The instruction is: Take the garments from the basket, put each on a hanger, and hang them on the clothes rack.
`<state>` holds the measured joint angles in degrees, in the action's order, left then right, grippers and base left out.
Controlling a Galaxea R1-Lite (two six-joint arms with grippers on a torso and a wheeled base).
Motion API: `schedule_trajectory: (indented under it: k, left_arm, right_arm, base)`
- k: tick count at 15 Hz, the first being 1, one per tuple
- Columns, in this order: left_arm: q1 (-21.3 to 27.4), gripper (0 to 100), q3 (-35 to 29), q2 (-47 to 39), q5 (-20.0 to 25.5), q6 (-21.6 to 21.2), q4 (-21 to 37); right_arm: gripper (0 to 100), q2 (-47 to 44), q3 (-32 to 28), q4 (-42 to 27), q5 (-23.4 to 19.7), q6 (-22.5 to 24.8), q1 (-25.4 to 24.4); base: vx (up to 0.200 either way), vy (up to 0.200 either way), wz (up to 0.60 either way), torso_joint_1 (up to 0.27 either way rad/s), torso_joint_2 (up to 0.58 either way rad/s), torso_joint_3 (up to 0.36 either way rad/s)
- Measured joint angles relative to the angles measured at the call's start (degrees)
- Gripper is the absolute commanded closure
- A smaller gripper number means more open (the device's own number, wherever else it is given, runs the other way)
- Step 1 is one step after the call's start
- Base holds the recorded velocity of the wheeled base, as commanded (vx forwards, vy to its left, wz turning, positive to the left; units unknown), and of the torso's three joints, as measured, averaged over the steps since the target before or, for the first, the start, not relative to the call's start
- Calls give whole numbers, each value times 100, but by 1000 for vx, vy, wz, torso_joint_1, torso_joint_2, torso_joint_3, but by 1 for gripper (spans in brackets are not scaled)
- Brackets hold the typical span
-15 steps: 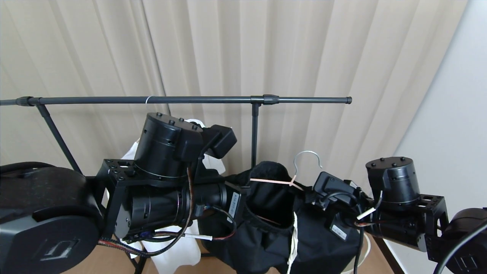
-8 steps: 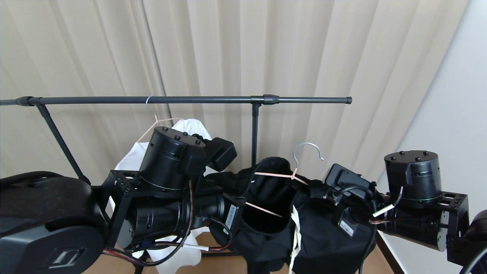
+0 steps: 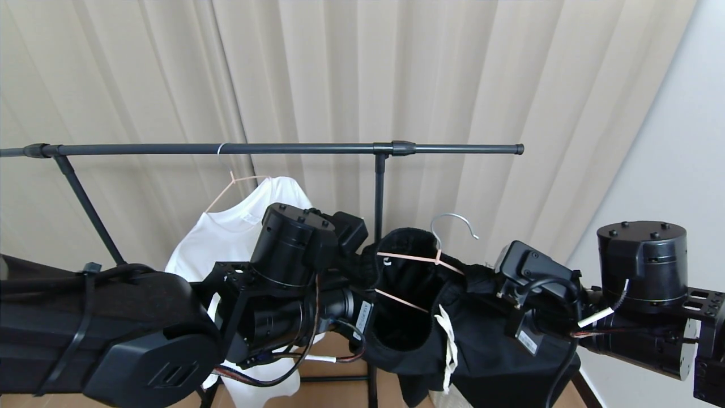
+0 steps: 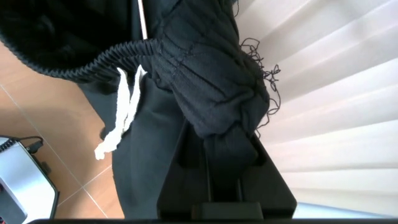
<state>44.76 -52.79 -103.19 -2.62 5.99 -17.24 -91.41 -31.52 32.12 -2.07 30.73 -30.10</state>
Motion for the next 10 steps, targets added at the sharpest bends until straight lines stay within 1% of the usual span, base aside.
schedule_trajectory:
  k: [2,5,10]
  left_arm:
    - [5,100,-85,-118,-2,13,-5]
    - [24,100,-294,-286,-11,39,-6]
    - [115,100,-527,-468,-183,143,-9]
  right_arm:
    - [100,45,16,0,-104,0,-5]
    - [100,80,27,1,-116,0,-16]
    - [100,124,63,9,-228,2,-30]
  base:
    - [0,0,0,0,0,0]
    - [0,0,0,0,0,0]
    - [0,0,0,0,0,0]
